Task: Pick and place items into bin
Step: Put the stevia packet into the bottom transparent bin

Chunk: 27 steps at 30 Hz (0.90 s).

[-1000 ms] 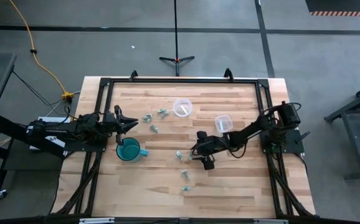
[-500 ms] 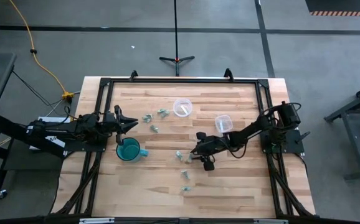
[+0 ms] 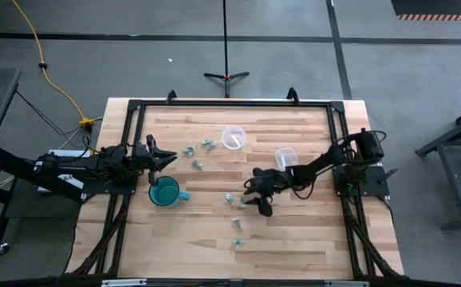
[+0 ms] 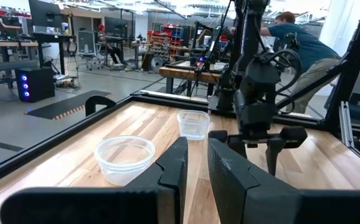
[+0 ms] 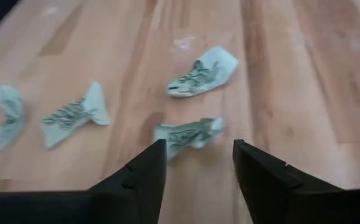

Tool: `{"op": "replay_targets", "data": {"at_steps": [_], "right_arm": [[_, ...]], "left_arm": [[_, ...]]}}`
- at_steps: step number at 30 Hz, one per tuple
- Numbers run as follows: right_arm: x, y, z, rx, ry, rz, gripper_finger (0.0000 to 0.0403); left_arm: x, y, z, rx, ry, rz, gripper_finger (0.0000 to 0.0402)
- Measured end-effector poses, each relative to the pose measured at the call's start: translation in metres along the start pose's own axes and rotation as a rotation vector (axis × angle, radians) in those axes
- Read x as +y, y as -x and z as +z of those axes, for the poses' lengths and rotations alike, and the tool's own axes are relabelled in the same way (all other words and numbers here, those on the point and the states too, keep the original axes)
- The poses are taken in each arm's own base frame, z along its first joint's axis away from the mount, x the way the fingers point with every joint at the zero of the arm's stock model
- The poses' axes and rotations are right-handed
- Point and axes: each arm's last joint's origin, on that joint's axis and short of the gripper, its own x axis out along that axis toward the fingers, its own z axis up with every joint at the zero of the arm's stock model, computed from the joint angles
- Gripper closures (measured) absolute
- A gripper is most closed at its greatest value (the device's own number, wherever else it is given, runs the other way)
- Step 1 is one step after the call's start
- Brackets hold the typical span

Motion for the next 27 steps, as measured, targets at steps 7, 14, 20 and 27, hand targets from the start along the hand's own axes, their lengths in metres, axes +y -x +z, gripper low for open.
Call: {"op": "replay_targets", "data": {"at_steps": [7,14,20,27], "right_arm": [[-0.0041,0.0007,0.0016,-0.009,-0.081,0.001,0.0225],[-0.0015,0.0008,0.0073,-0.073,-0.071,-0.008,0.0226],[0.0028,0.0001,0.0058,-0.066,-0.045,-0.008,0.0224],[0.0036,-0.0003,0.0052,-0.073,-0.032,-0.05,0.023]], "left_arm": [[0.0,0.0,0.0,0.0,0.0,0.0,0.0302],[0.0,0.0,0.0,0.0,0.0,0.0,0.0302],[0.0,0.0,0.0,0.0,0.0,0.0,0.0302],[0.0,0.0,0.0,0.0,0.0,0.0,0.0302]]}}
